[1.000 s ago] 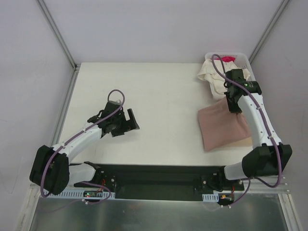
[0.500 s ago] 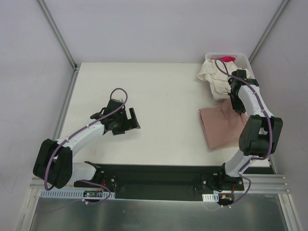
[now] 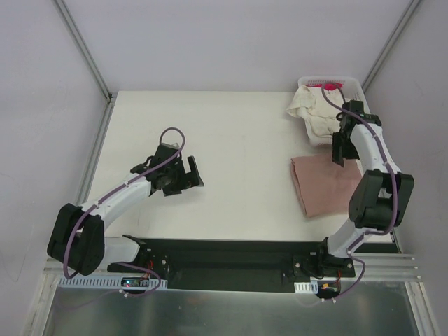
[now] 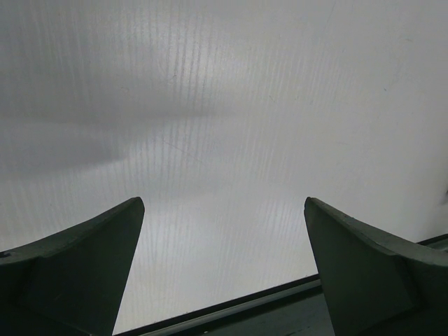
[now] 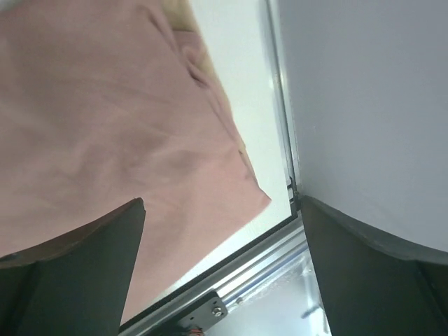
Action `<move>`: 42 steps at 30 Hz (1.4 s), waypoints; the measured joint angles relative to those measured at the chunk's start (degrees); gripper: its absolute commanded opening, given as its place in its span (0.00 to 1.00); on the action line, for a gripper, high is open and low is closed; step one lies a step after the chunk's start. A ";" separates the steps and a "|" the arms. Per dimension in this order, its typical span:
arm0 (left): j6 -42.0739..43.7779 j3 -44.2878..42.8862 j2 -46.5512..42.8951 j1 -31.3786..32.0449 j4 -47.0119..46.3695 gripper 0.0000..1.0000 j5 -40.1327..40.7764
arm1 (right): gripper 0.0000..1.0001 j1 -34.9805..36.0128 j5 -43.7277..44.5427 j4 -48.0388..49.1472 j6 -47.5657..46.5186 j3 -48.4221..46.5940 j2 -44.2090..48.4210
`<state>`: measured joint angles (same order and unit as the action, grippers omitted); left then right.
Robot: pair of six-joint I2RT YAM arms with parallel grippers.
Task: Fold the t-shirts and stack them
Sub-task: Put the neatly folded tshirt into the corner of the board with the right arm
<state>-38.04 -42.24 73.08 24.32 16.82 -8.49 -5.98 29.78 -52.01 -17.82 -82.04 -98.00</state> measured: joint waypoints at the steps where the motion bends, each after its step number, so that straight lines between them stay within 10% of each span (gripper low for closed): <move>1: 0.00 -0.11 -0.31 0.00 0.09 0.99 0.00 | 0.97 -0.07 -0.02 -0.15 1.18 0.02 2.32; 17: -0.74 -3.76 -16.76 0.00 9.99 0.99 11.65 | 0.97 -1.99 -31.71 17.29 15.47 29.03 49.22; 25: -3.43 -3.58 -24.90 0.00 14.75 0.99 21.24 | 0.97 2.78 -46.69 31.47 21.42 46.53 55.58; 31: -4.81 -2.27 -27.89 0.00 16.57 0.99 23.56 | 0.97 14.82 -46.80 34.73 21.40 50.90 56.11; 42: -5.92 0.33 -30.73 0.00 18.25 0.99 25.31 | 0.97 16.35 -46.58 39.74 20.37 51.89 60.74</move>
<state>-43.97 -41.91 42.35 24.32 35.07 16.82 10.37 -16.80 -12.27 2.55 -30.15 -37.26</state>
